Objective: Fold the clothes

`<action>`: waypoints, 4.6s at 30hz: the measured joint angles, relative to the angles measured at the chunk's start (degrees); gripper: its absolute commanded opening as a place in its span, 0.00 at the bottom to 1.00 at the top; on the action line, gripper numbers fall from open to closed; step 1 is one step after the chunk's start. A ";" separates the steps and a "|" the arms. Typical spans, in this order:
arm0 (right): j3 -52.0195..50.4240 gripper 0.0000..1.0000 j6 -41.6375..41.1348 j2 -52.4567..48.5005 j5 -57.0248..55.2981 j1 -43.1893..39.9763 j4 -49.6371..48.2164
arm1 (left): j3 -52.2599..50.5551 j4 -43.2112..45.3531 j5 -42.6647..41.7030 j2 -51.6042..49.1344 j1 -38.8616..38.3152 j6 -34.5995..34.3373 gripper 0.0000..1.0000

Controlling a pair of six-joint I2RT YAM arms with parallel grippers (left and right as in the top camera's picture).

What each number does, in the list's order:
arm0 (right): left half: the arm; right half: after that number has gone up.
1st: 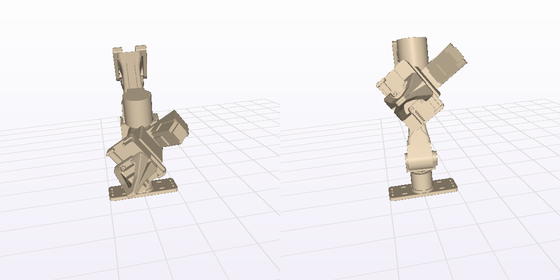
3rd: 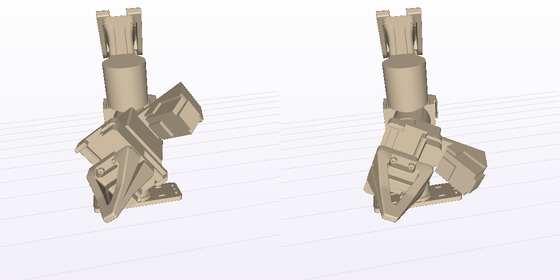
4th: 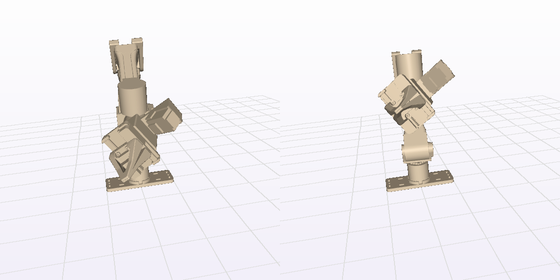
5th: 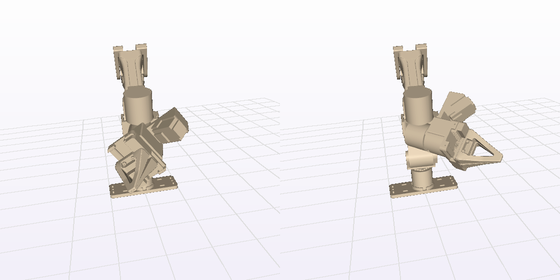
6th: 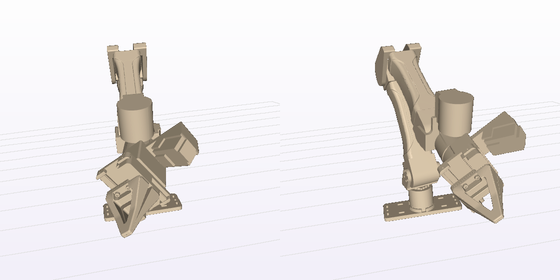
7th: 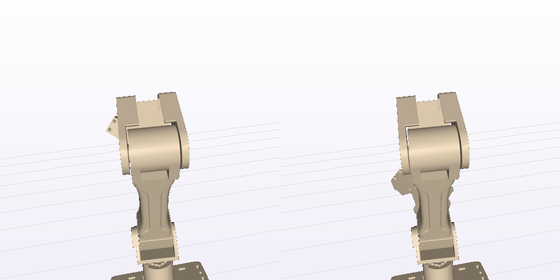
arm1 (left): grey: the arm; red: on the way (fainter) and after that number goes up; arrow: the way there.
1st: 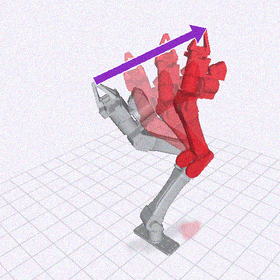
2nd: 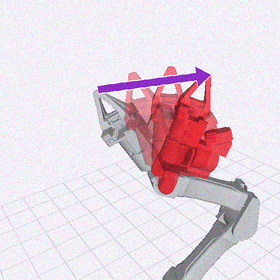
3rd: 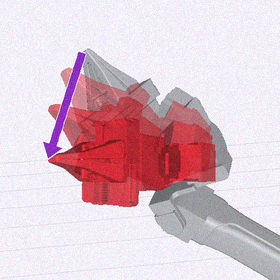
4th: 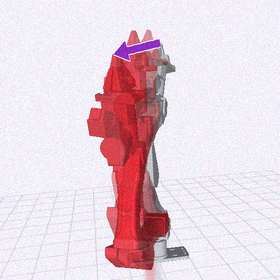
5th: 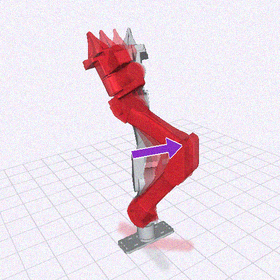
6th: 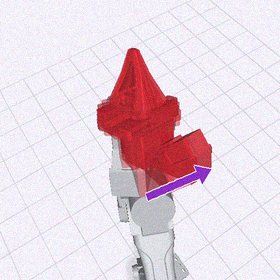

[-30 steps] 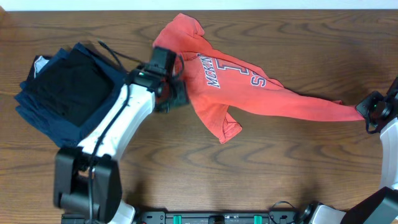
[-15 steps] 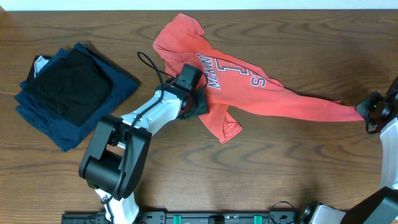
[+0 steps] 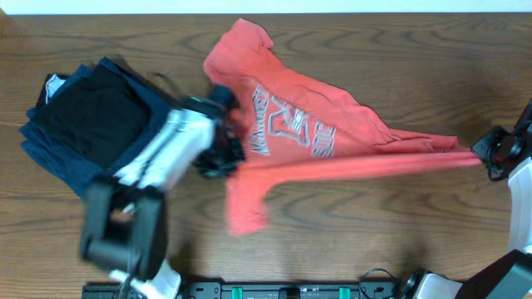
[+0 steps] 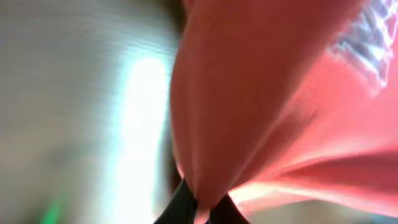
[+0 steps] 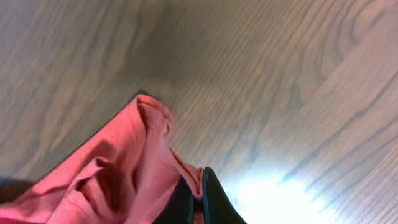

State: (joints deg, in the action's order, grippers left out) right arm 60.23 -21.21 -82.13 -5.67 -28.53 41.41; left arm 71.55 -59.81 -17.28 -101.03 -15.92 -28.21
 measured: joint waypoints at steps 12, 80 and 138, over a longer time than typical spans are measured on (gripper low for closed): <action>1.33 0.01 0.00 0.00 0.85 0.55 2.12 | 8.48 2.58 2.60 7.08 -6.38 -2.08 0.06; 1.62 0.01 2.01 0.00 -0.42 0.55 4.85 | -9.68 23.76 -23.89 0.66 -23.93 -6.14 0.06; 4.09 0.01 2.62 0.22 2.91 0.33 12.50 | -4.98 -3.91 2.45 29.94 -7.34 -0.83 0.06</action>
State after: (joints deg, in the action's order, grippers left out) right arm 64.31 -18.59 -81.91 -2.76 -28.21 53.91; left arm 66.57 -63.72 -14.83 -71.09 -23.27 -29.04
